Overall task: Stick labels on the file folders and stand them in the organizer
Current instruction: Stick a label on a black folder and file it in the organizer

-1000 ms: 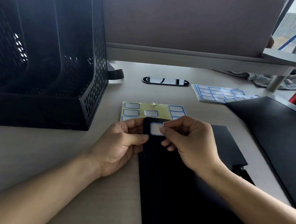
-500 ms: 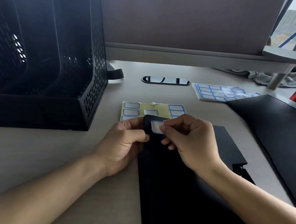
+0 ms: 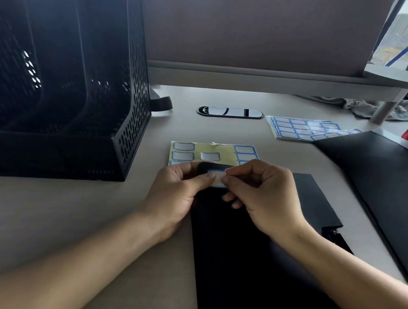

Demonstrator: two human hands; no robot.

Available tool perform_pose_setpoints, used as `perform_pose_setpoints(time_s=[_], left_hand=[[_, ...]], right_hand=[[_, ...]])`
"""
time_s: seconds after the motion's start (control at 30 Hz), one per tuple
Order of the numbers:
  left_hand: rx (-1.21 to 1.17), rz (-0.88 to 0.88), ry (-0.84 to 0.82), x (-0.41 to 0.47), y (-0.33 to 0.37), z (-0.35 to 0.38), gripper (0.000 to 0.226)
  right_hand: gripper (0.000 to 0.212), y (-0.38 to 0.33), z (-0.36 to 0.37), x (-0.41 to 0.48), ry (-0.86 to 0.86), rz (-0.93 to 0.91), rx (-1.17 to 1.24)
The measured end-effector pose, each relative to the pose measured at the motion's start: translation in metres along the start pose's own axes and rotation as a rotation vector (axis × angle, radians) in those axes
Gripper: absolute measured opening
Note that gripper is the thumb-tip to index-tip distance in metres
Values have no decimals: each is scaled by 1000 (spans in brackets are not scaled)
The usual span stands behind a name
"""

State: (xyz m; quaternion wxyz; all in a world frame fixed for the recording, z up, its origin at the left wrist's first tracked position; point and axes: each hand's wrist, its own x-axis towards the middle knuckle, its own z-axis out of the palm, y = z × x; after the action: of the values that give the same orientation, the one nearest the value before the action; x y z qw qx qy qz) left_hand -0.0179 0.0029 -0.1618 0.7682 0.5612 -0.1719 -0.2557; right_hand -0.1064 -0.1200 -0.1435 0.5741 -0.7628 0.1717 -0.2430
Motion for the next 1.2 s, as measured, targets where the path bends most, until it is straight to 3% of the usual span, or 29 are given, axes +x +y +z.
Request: perform_pose_setpoints(time_s=[0.23, 0.9, 1.2], left_hand=[[10, 45, 40, -1, -5, -4, 18], [28, 44, 52, -3, 0, -5, 18], [-19, 18, 39, -5, 1, -6, 18]], right_hand=[[10, -4, -2, 0, -44, 4, 54], [14, -2, -12, 12, 75, 60, 137], [12, -1, -9, 9, -5, 19, 12]])
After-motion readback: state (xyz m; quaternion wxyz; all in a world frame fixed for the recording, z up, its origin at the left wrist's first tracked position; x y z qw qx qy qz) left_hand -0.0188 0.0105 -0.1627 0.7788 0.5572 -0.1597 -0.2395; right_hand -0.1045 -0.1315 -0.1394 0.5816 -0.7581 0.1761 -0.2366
